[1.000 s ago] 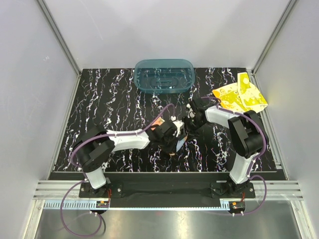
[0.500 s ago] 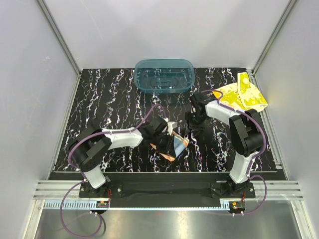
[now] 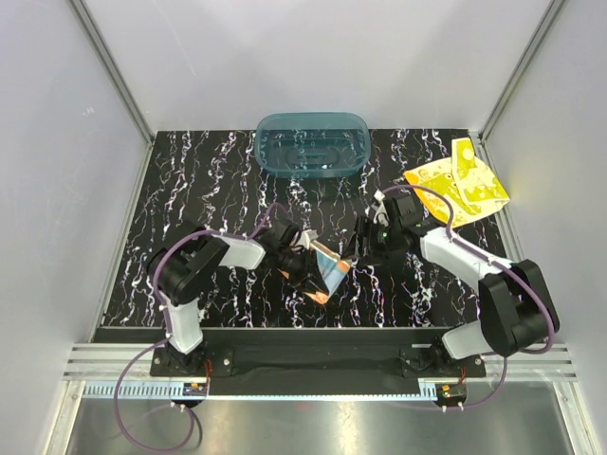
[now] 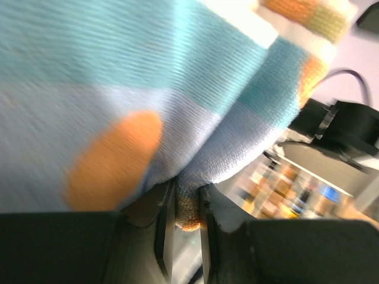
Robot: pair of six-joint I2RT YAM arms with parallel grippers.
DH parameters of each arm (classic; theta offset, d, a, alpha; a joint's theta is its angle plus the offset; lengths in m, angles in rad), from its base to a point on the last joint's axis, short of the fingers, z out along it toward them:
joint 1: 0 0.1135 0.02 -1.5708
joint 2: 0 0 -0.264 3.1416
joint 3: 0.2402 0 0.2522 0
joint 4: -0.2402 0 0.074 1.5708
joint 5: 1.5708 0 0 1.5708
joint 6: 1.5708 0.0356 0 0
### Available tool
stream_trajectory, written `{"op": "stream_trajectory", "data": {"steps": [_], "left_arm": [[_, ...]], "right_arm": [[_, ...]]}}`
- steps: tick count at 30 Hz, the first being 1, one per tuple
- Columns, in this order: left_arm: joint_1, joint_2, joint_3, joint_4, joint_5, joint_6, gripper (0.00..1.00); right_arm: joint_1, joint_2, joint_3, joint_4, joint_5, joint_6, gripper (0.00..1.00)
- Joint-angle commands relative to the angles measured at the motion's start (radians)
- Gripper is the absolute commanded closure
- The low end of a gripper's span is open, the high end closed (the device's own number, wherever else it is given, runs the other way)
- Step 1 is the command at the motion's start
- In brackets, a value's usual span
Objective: Roll the towels
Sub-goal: Roll the towel
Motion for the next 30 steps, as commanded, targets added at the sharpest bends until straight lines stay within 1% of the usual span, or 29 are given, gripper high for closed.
{"op": "stream_trajectory", "data": {"steps": [1,4,14,21,24,25,26,28,29,30], "left_arm": [[0.015,0.073,-0.038,0.093,0.100,-0.069,0.89],[0.024,0.113,-0.047,0.136,0.119,-0.107,0.89],[0.059,0.143,-0.012,0.041,0.129,-0.066,0.88],[0.075,0.155,-0.025,0.061,0.152,-0.072,0.88],[0.079,0.153,-0.027,0.067,0.154,-0.078,0.87],[0.079,0.152,-0.030,0.073,0.155,-0.081,0.87],[0.081,0.147,-0.033,0.082,0.160,-0.092,0.86],[0.082,0.141,-0.033,0.089,0.160,-0.094,0.84],[0.084,0.140,-0.029,0.080,0.152,-0.086,0.82],[0.084,0.133,-0.027,0.055,0.137,-0.078,0.80]], "right_arm": [[0.009,0.003,-0.074,0.184,-0.160,0.079,0.28],[0.012,0.036,-0.103,0.237,-0.175,0.087,0.28],[0.029,0.144,-0.158,0.353,-0.182,0.107,0.33],[0.054,0.231,-0.163,0.416,-0.198,0.127,0.36],[0.057,0.248,-0.171,0.434,-0.194,0.133,0.42],[0.057,0.254,-0.174,0.447,-0.191,0.136,0.45],[0.057,0.262,-0.174,0.451,-0.191,0.138,0.56],[0.063,0.286,-0.163,0.451,-0.198,0.133,0.63],[0.064,0.294,-0.155,0.444,-0.198,0.130,0.69],[0.067,0.305,-0.149,0.436,-0.197,0.123,0.71]]}}
